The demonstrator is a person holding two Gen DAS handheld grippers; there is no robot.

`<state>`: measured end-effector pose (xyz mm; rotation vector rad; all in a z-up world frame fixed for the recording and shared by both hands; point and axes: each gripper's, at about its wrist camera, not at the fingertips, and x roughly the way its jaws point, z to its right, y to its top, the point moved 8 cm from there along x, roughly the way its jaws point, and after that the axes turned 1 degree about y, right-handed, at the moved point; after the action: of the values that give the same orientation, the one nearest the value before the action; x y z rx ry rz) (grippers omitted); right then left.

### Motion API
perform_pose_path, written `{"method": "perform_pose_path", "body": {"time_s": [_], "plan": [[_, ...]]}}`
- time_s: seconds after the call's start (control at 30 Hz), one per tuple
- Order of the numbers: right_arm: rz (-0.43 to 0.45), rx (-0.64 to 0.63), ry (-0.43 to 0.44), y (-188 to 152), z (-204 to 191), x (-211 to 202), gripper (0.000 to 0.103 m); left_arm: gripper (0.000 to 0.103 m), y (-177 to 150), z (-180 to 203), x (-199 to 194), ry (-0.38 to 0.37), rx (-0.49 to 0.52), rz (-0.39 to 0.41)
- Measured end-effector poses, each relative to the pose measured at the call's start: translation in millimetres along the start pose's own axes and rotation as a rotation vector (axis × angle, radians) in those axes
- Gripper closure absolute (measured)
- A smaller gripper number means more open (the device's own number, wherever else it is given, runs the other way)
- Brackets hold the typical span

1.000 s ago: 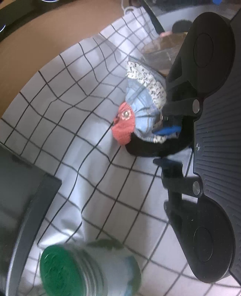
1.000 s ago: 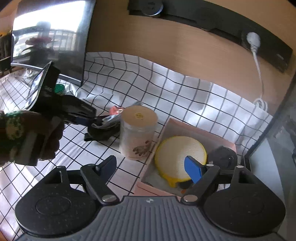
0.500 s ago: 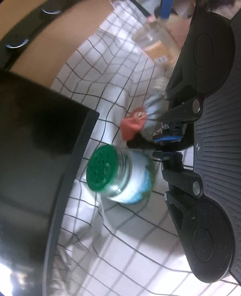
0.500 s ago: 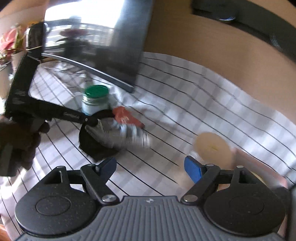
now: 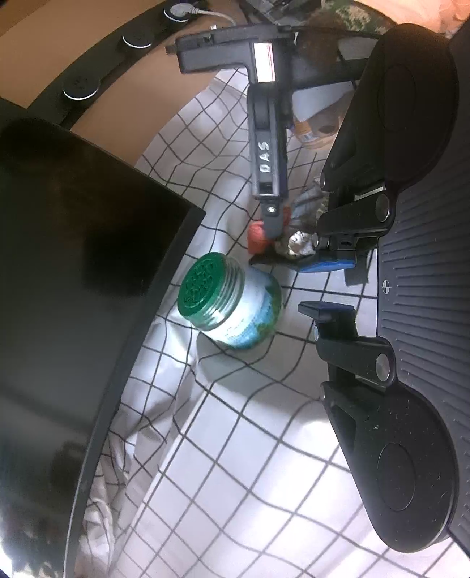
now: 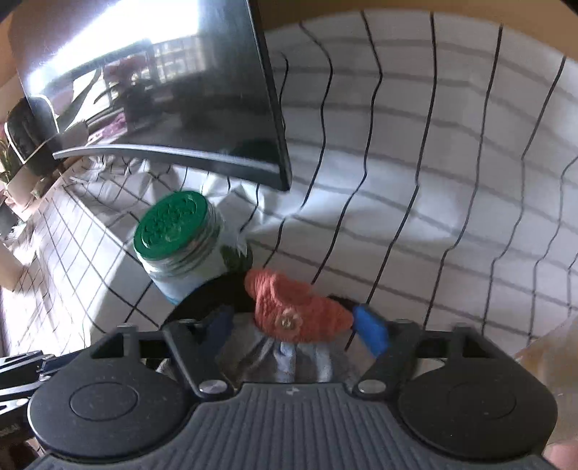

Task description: Organize soft objects

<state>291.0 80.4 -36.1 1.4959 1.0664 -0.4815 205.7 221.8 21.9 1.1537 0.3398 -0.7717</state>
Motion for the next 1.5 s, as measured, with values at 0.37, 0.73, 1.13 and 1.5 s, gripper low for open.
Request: {"method": "perform_pose_path", "body": {"time_s": [0.37,0.73,1.13,1.5], "plan": [[0.169,-0.260,-0.238,-16.4,8.3,-96.8,0.091,0.084,7.4,4.4,15.9,0.043,0.058,0.020],[0.201,-0.226,-0.241,-59.6,17.7,-92.8,0.040,0.084,22.3,-10.7,26.2,0.074,-0.006,0.035],[0.144,-0.296,-0.201,-67.6,-18.8,-18.9,0.041,0.084,11.5,10.4,30.6,0.016,0.070,-0.037],[0.140,-0.299,-0.177,-73.5,-16.7,-15.1,0.041,0.074,-7.7,49.3,46.2,-0.005,0.316,-0.121]]}}
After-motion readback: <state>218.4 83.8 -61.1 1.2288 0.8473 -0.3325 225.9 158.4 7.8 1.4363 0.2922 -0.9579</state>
